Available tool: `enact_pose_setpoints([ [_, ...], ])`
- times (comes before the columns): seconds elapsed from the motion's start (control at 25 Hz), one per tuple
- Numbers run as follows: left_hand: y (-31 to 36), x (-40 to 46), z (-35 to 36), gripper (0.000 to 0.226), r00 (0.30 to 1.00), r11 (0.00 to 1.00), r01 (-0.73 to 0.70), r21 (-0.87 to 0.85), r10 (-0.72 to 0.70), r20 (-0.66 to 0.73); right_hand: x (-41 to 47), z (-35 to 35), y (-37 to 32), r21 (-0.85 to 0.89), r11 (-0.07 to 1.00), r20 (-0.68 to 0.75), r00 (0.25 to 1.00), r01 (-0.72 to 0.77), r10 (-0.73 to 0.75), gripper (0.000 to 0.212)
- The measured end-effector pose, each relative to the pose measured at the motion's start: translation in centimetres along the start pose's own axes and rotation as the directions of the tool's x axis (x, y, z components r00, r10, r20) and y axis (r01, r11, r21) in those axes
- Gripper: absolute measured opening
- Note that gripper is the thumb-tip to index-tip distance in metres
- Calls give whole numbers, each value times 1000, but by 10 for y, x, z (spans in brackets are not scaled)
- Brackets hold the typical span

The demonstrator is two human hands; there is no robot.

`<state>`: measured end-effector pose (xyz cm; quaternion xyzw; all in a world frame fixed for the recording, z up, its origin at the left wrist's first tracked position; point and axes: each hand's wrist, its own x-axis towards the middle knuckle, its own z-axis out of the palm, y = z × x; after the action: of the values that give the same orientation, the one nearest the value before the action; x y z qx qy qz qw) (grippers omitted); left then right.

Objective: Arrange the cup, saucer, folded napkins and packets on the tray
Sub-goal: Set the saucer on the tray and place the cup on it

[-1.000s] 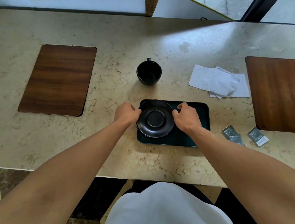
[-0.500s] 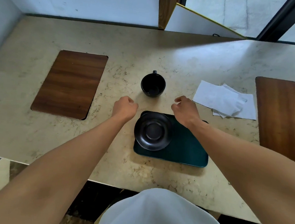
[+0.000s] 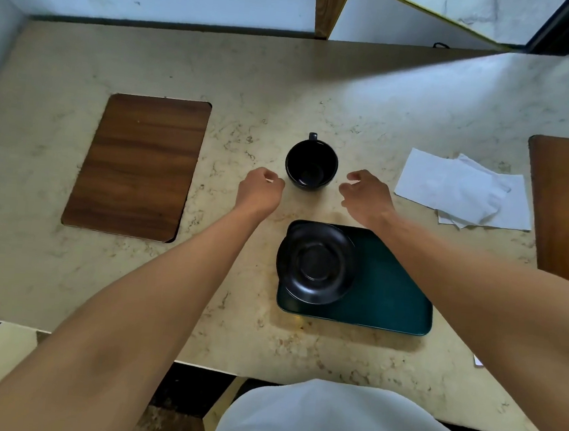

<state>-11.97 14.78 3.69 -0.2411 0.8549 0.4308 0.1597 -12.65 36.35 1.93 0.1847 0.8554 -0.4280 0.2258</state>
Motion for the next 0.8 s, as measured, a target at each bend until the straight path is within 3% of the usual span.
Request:
enact_pose_setpoints([
  [0.2, 12, 32, -2, 26, 999, 998, -24, -63, 26, 32, 16, 12, -7, 101, 994, 35, 999, -29, 25, 47],
  [0.32, 25, 48, 2, 30, 996, 997, -52, -52, 56, 75, 21, 19, -9, 184, 980, 55, 997, -70, 61, 51],
  [0.56, 51, 69, 12, 30, 980, 995, -97, -10, 97, 172, 24, 27, -18, 370, 922, 82, 993, -109, 85, 37],
  [0.8, 52, 78, 19, 31, 970, 992, -126, 7, 121, 209, 28, 28, -22, 467, 871, 109, 988, -152, 114, 45],
])
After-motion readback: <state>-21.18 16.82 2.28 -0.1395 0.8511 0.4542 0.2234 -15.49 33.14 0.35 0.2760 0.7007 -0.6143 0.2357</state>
